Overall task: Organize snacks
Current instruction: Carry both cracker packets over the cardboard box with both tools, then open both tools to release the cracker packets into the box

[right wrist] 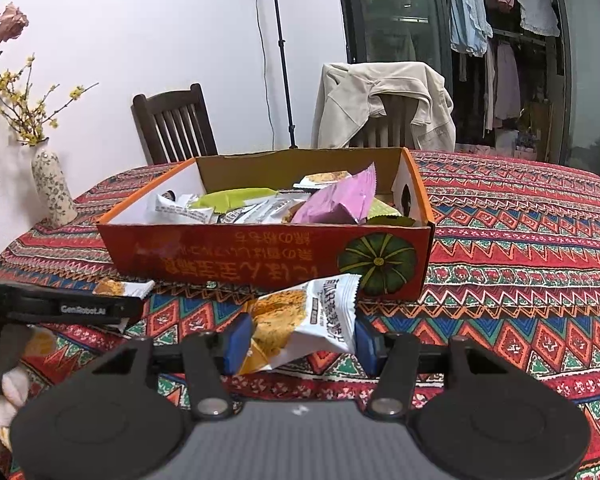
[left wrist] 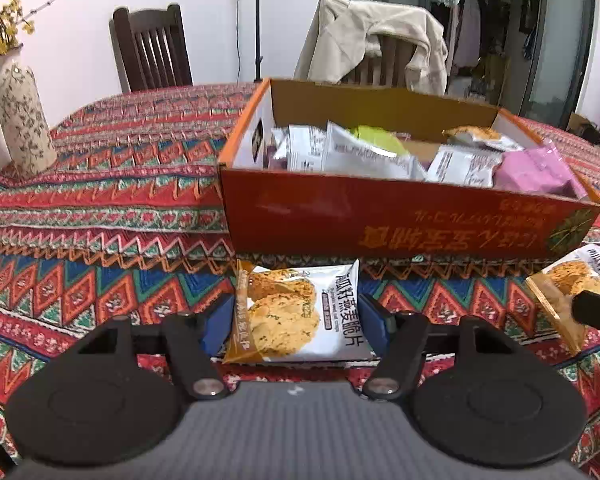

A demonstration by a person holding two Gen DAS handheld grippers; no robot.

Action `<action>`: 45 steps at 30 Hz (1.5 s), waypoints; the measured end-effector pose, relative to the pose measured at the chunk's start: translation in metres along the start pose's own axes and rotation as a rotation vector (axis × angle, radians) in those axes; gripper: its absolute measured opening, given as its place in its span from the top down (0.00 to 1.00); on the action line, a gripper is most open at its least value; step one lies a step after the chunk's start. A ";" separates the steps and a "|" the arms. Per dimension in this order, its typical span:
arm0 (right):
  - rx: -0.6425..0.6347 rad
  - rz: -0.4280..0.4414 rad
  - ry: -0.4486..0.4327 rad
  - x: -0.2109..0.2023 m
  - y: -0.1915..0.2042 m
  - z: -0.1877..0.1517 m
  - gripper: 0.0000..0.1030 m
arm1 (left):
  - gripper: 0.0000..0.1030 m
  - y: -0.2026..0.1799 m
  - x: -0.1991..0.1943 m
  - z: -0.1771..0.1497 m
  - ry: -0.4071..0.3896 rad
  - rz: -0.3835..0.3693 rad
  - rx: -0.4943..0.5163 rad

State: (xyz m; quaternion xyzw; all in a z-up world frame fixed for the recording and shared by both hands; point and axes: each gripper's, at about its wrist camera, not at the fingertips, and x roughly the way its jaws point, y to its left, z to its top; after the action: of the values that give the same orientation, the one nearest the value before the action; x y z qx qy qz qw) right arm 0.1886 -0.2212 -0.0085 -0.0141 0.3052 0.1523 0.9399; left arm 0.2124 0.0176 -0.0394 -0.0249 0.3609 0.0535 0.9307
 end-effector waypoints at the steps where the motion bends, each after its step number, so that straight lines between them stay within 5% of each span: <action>1: -0.001 -0.001 -0.002 -0.001 0.001 0.000 0.48 | 0.34 0.001 -0.004 0.000 -0.012 -0.003 0.001; 9: -0.021 0.004 -0.046 -0.014 0.006 0.006 0.48 | 0.34 0.002 -0.045 0.005 -0.109 -0.061 0.011; 20: -0.040 -0.015 -0.142 -0.028 0.009 0.046 0.48 | 0.33 -0.003 -0.085 0.062 -0.278 -0.100 -0.012; 32: -0.013 -0.053 -0.188 -0.005 0.001 0.097 0.48 | 0.34 -0.016 -0.064 0.111 -0.290 -0.143 -0.100; 45: 0.020 -0.065 -0.172 0.061 -0.006 0.122 0.48 | 0.34 -0.025 0.003 0.145 -0.247 -0.080 -0.160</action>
State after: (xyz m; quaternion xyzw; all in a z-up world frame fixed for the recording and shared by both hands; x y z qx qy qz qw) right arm 0.3069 -0.1953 0.0552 -0.0013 0.2244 0.1194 0.9671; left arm 0.3141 0.0050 0.0658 -0.1066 0.2367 0.0476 0.9645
